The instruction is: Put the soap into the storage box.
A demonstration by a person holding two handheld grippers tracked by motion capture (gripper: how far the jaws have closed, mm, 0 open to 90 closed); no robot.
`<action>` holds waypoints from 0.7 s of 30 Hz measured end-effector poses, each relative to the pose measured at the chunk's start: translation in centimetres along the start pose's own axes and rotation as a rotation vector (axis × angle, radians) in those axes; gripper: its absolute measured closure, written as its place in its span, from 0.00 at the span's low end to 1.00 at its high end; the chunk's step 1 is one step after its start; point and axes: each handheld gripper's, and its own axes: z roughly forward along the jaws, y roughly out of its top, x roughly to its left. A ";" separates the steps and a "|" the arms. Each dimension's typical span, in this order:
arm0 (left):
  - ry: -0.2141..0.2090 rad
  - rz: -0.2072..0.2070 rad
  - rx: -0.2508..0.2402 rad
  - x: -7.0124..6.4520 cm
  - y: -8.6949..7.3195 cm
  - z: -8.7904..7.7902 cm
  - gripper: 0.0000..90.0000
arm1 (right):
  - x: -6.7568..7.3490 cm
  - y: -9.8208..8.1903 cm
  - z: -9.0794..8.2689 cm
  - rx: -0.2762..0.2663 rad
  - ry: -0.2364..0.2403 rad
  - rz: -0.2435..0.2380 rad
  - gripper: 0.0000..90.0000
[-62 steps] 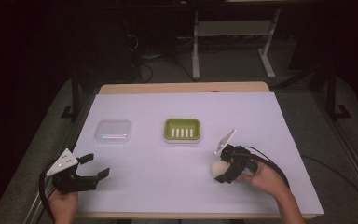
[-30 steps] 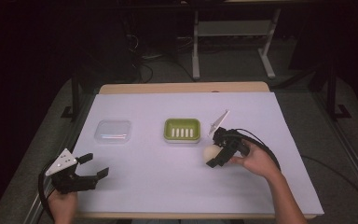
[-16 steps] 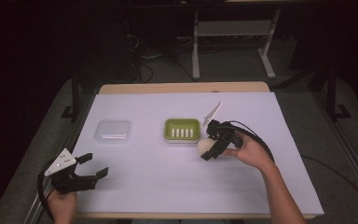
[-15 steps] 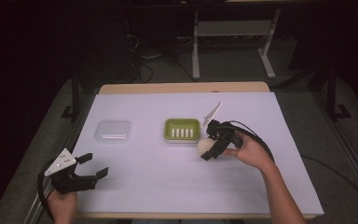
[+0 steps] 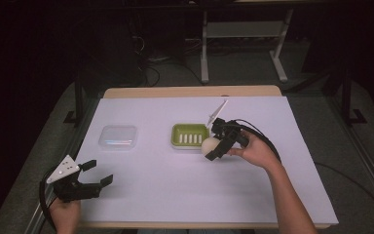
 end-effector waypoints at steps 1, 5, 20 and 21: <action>0.000 0.000 0.000 0.0 0.0 0.0 0.15 | 0.0 0.0 0.0 0.000 0.000 0.000 0.26; 0.002 -0.001 0.001 0.0 0.0 0.0 0.15 | -0.2 0.7 -0.2 -0.001 0.000 0.003 0.27; 0.008 0.006 0.003 0.0 0.0 0.0 0.15 | -0.9 4.4 -1.2 -0.024 -0.007 -0.049 0.26; 0.007 0.007 0.004 0.0 0.0 0.0 0.15 | -0.9 4.6 -1.3 -0.023 -0.007 -0.054 0.27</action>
